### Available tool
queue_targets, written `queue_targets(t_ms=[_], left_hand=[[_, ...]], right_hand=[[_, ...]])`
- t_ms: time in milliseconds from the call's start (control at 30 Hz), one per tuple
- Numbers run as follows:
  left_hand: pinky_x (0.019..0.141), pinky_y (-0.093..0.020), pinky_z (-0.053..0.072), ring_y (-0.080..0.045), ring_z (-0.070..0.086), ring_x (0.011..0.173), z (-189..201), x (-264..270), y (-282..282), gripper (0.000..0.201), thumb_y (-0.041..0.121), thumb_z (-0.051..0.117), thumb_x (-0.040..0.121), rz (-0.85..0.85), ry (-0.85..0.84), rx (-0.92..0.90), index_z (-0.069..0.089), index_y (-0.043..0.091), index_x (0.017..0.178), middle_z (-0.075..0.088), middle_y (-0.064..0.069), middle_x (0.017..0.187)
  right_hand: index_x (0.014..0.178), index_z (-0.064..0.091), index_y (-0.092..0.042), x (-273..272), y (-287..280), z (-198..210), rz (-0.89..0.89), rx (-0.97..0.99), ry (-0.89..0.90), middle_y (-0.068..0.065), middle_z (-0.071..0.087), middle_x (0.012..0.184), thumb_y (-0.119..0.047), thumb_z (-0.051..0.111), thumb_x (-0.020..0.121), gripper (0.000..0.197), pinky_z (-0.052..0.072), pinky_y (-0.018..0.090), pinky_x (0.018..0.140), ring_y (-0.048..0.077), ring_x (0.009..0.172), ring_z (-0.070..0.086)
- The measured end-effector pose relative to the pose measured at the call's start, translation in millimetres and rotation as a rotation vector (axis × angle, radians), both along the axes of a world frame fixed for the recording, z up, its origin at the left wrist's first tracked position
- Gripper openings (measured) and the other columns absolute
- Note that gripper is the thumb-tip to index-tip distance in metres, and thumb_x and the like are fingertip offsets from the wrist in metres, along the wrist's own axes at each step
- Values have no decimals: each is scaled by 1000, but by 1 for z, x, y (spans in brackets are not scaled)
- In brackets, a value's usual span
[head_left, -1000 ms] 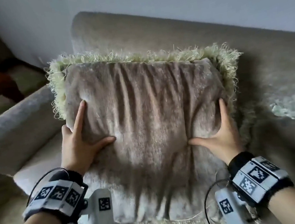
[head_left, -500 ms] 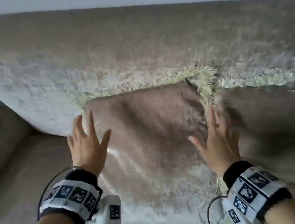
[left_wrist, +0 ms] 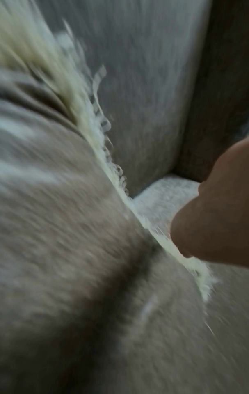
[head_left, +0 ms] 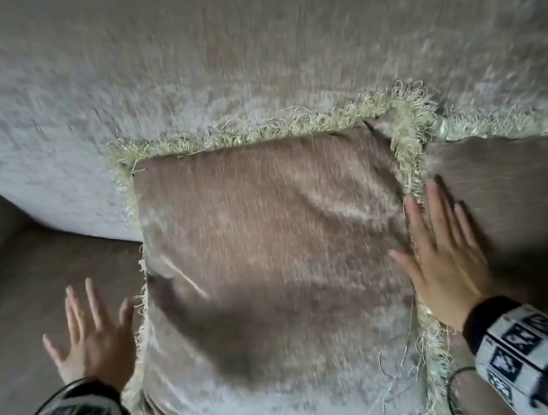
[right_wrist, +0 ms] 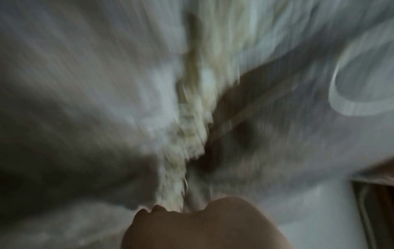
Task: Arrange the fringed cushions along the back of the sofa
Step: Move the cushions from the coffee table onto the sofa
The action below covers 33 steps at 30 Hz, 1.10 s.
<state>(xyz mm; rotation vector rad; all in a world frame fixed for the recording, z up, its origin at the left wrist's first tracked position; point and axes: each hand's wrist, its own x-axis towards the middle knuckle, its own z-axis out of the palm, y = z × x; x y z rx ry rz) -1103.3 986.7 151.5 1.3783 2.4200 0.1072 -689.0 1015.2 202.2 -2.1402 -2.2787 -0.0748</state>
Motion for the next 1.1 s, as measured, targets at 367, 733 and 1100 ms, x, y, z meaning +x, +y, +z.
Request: queue_targets(t_ms=[367,733,1100], left_hand=[[117,-42,-8,-8,-25,139,-17,114,44,72,66,-25,72,-345,-103,202,-30,34,137,-32,11,148],[111,-50,26,-30,35,136,-12,-23,-68,62,46,22,96,84,-106,-59,-1,25,149,16,-9,157],[82,-38,44,-32,62,97,70,-33,-148,31,25,40,95,612,-183,553,53,17,121,58,-12,116]], right_hand=[[150,9,-18,-101,36,-32,201,73,-74,9,2,159,-52,14,95,65,12,44,117,23,147,4],[130,46,-8,-24,-25,-16,173,102,24,21,52,125,-48,9,96,64,34,50,98,38,110,51],[90,66,-8,-266,-14,73,759,191,231,12,67,78,-27,38,88,34,49,38,70,30,68,63]])
